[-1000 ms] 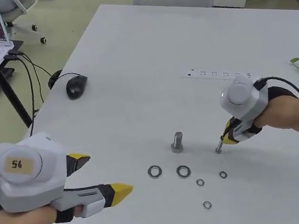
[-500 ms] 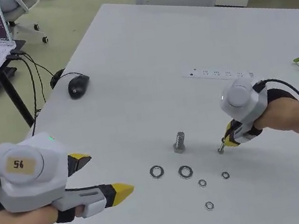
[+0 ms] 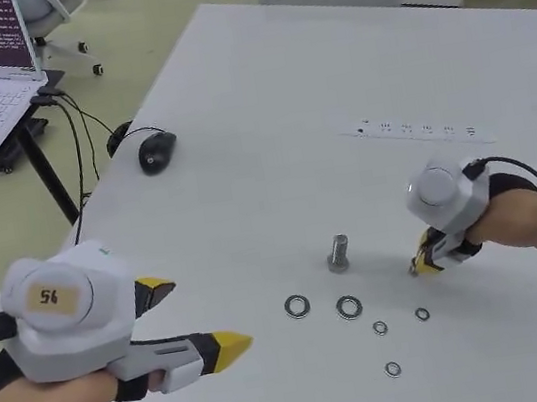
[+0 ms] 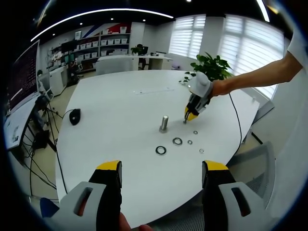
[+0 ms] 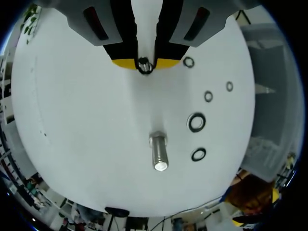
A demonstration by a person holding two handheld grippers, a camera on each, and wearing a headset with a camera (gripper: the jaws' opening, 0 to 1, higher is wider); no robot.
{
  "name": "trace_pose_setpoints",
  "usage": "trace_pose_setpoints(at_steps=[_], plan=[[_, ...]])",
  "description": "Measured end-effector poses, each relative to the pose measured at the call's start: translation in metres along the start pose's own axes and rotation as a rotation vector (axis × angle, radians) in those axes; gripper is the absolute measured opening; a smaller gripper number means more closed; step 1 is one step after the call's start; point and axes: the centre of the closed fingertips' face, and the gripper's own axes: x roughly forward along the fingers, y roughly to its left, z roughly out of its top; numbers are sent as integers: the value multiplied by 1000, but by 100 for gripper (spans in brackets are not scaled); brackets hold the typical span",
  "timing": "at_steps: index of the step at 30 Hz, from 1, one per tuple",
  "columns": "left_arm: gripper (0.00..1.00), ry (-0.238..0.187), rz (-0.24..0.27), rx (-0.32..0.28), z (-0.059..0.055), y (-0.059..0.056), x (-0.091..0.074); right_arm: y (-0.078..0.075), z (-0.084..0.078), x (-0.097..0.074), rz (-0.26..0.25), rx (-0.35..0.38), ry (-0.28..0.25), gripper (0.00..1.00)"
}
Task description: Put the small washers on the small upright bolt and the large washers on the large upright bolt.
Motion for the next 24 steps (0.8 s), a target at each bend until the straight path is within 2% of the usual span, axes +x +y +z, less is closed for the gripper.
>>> trace_pose_setpoints(at_steps=[7,13,18,24], plan=[[67,3,5,-2,-2,1,-2,-1,-5,13,10,1,13,14],[67,4,7,-6,-3,0,-3,-3,-7,18,13,7,5,14],[66,4,-1,-2,-3,-2,-2,-7,-7,15,8,37,-36,18],[66,5,-19,15,0,-8,2,-3,-11,4,-8,57,-80,21]])
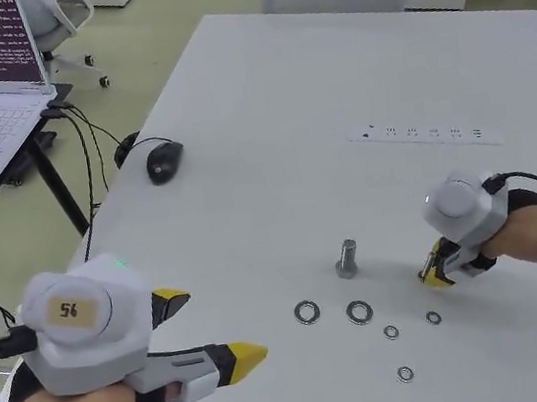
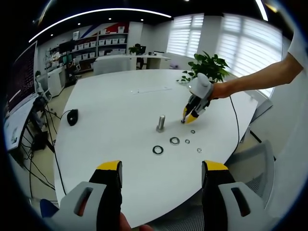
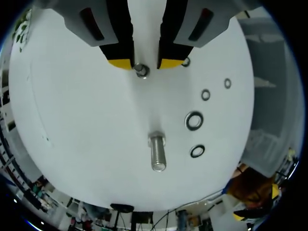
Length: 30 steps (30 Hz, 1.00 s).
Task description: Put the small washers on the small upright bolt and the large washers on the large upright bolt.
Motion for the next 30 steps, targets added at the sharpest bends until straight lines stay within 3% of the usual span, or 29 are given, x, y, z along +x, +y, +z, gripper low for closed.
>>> trace_pose_setpoints(at_steps=[9,12,22,30], plan=[[66,-6,-20,19,6,-4,2,13,-17,-17,-12,76,-50,24],[66,-6,-24,23,6,-5,2,12,-26,-20,-11,109,-63,25],[66,7,-53,37,5,-12,7,47,-57,-15,4,149,-56,26],[66,6,-78,50,7,-17,11,77,-54,-9,16,159,-85,25]])
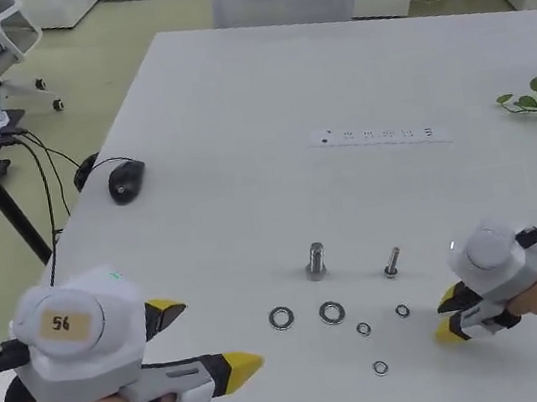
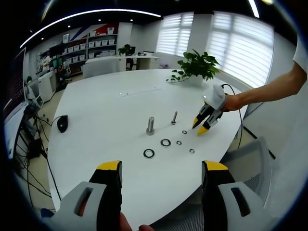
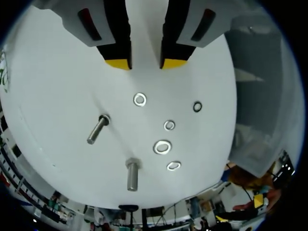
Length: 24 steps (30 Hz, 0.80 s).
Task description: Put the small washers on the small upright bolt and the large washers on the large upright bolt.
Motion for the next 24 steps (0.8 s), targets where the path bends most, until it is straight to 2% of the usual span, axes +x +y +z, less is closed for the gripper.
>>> trace_pose_setpoints(at_steps=[4,6,9,10,12,17,24], plan=[[66,6,-10,7,0,0,2,5,6,9,-9,-8,-10,23],[66,7,-13,13,1,0,2,-3,13,11,-44,17,-29,20],[66,-3,-9,12,5,3,1,-9,23,16,-46,34,-39,19],[66,-5,-8,10,6,5,1,-10,25,17,-44,28,-36,19],[66,-8,-3,10,8,6,0,-11,28,19,-42,-39,-6,19],[66,-14,7,4,8,10,-1,-9,36,24,-24,-106,17,19],[66,-18,18,-7,6,13,-3,-9,39,26,-6,-143,57,18]])
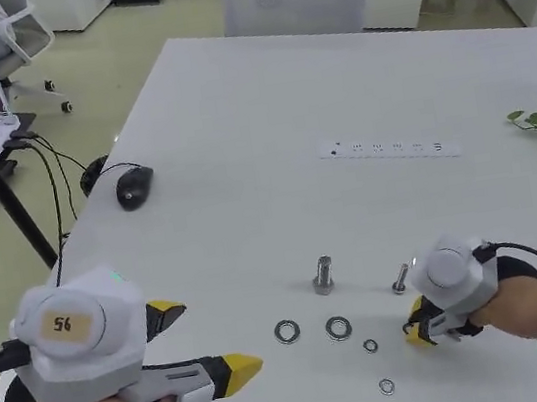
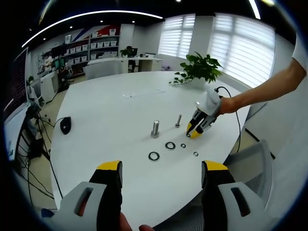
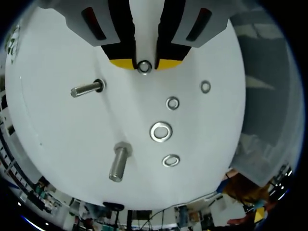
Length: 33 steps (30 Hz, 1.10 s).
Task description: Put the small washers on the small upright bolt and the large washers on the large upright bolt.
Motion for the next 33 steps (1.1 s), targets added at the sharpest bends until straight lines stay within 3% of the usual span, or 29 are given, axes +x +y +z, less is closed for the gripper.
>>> trace_pose_setpoints(at_steps=[9,23,33], plan=[[66,-2,4,-4,-1,1,-1,-1,-1,0,-16,4,23,14],[66,-6,8,-2,-1,0,-3,-1,-2,-6,-28,104,-15,13],[66,-15,12,-3,0,0,-5,-14,4,-29,-68,99,-37,13]])
